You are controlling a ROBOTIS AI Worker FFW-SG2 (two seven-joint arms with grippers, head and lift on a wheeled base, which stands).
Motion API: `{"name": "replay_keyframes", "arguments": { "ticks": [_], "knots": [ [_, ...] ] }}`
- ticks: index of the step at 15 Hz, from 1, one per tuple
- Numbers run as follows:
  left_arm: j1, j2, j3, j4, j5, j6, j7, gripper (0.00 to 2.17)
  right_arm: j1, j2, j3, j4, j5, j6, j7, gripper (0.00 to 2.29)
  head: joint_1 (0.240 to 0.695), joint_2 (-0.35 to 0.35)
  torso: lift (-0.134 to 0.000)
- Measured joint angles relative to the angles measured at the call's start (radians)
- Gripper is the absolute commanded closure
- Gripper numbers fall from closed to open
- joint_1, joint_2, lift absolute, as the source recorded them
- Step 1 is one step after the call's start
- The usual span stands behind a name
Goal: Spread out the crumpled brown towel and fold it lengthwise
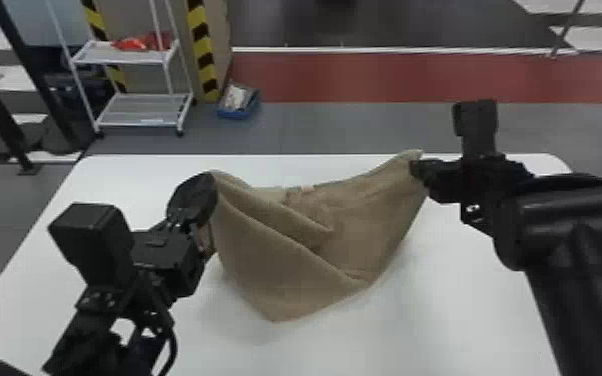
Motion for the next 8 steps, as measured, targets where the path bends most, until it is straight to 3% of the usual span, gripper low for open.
{"name": "replay_keyframes", "arguments": {
  "ticks": [4, 5, 8],
  "knots": [
    [0.021, 0.001, 0.011, -0.015, 0.003, 0.011, -0.004, 1.74, 0.145, -0.051, -0.166, -0.204, -0.019, 0.088, -0.026, 1.33, 0.695, -0.127, -0.124],
    [0.022, 0.001, 0.008, -0.011, -0.001, 0.025, -0.005, 1.74, 0.198, -0.058, -0.185, -0.235, 0.000, 0.101, -0.038, 1.33, 0.695, -0.172, -0.124],
    [0.011, 0.002, -0.006, 0.007, -0.036, 0.096, -0.015, 1.63, 0.320, -0.065, -0.206, -0.253, 0.022, 0.057, -0.048, 1.33, 0.695, -0.206, -0.124]
  ]
}}
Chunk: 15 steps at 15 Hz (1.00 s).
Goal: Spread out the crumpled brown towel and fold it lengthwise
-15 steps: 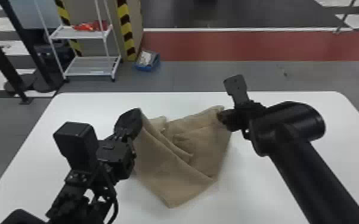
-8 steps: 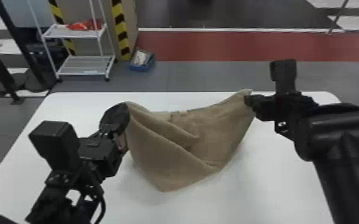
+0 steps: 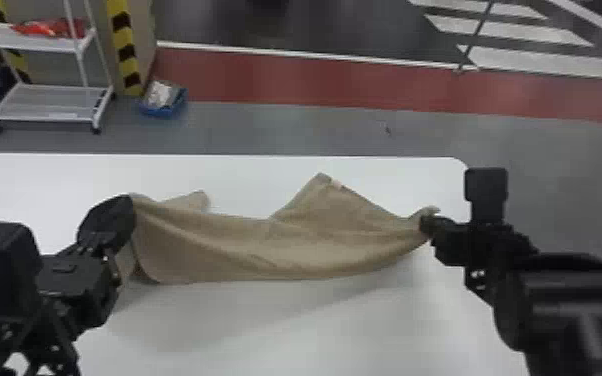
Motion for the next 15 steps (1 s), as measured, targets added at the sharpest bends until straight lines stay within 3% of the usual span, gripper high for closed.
{"name": "replay_keyframes", "arguments": {
  "ticks": [1, 2, 3, 4, 6, 10, 15],
  "knots": [
    [-0.002, 0.001, -0.004, 0.002, -0.009, 0.026, -0.001, 1.50, 0.036, 0.003, -0.011, -0.001, -0.009, -0.038, -0.001, 1.33, 0.695, -0.210, -0.124],
    [0.000, 0.002, -0.005, 0.003, -0.013, 0.039, -0.001, 1.18, 0.067, 0.006, -0.027, -0.004, -0.023, -0.068, -0.001, 1.33, 0.695, -0.219, -0.124],
    [0.008, 0.004, -0.006, 0.003, -0.024, 0.044, 0.002, 0.57, 0.095, 0.011, -0.045, -0.014, -0.038, -0.087, -0.001, 1.33, 0.695, -0.219, -0.124],
    [0.016, 0.005, -0.006, 0.003, -0.041, 0.045, 0.009, 0.20, 0.119, 0.017, -0.060, -0.025, -0.049, -0.100, -0.002, 1.33, 0.695, -0.224, -0.124],
    [0.031, 0.006, 0.000, -0.003, -0.085, 0.045, 0.045, 0.14, 0.164, 0.033, -0.104, -0.040, -0.063, -0.139, -0.002, 1.33, 0.695, -0.226, -0.124],
    [0.037, 0.000, 0.040, -0.012, -0.095, 0.044, 0.098, 0.14, 0.228, 0.043, -0.210, -0.041, -0.109, -0.190, -0.001, 1.33, 0.695, -0.246, -0.124],
    [-0.027, 0.002, -0.028, 0.019, -0.089, 0.045, 0.032, 0.27, 0.268, 0.064, -0.326, -0.035, -0.155, -0.227, 0.013, 1.33, 0.695, -0.350, -0.124]
  ]
}}
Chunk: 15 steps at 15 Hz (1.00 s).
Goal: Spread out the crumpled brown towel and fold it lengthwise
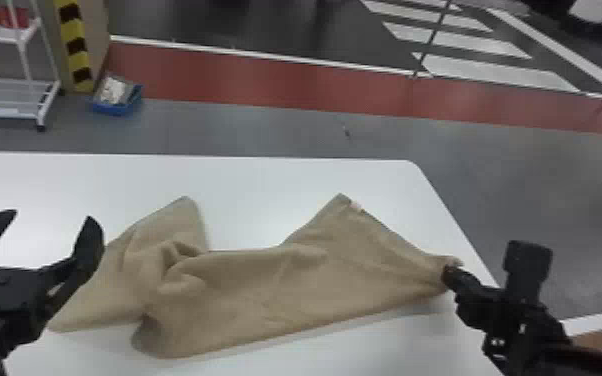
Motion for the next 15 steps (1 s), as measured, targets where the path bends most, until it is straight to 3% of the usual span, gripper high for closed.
{"name": "replay_keyframes", "arguments": {
  "ticks": [4, 7, 12, 15],
  "knots": [
    [-0.159, -0.010, -0.157, 0.147, 0.010, 0.001, -0.020, 0.28, 0.030, 0.001, -0.003, 0.001, -0.017, -0.044, 0.005, 1.33, 0.695, -0.350, -0.124],
    [-0.278, -0.049, -0.250, 0.269, 0.011, 0.000, -0.020, 0.28, 0.027, -0.005, 0.010, -0.003, -0.018, -0.045, 0.010, 1.33, 0.695, -0.350, -0.124],
    [-0.539, -0.150, -0.376, 0.550, 0.046, 0.005, -0.007, 0.28, 0.062, -0.008, 0.028, 0.021, -0.026, -0.111, 0.022, 1.33, 0.695, -0.350, -0.124],
    [-0.646, -0.205, -0.405, 0.684, 0.045, 0.012, -0.004, 0.28, 0.065, -0.009, 0.055, 0.052, -0.028, -0.158, 0.021, 1.33, 0.695, -0.350, -0.124]
  ]
}}
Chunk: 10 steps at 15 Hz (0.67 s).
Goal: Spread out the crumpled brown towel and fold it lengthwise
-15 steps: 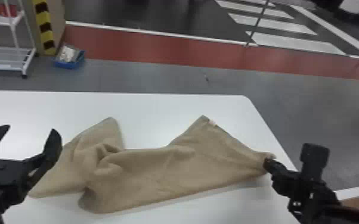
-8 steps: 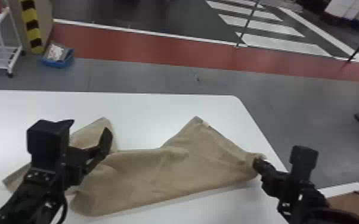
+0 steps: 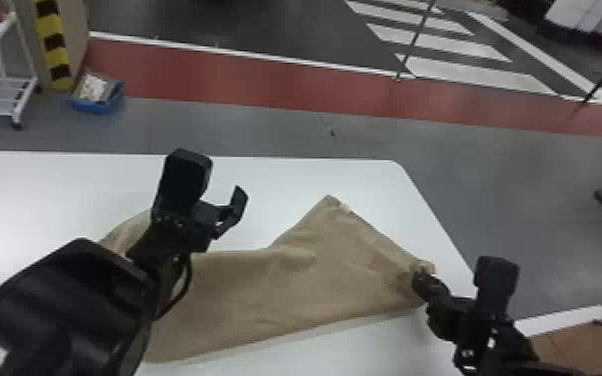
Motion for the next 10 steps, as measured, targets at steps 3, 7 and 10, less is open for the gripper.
{"name": "replay_keyframes", "arguments": {
  "ticks": [3, 7, 10],
  "knots": [
    [-0.054, -0.025, -0.001, 0.078, -0.002, 0.034, 0.014, 0.33, -0.001, -0.001, 0.012, 0.004, 0.002, -0.012, 0.000, 1.33, 0.695, -0.350, -0.124],
    [-0.130, -0.066, 0.001, 0.227, -0.008, 0.046, 0.025, 0.33, 0.005, -0.002, 0.026, 0.004, 0.001, -0.026, 0.002, 1.33, 0.695, -0.350, -0.124],
    [-0.184, -0.079, 0.006, 0.321, -0.012, 0.047, 0.016, 0.34, 0.013, -0.002, 0.026, 0.004, -0.003, -0.036, 0.014, 1.33, 0.695, -0.350, -0.124]
  ]
}}
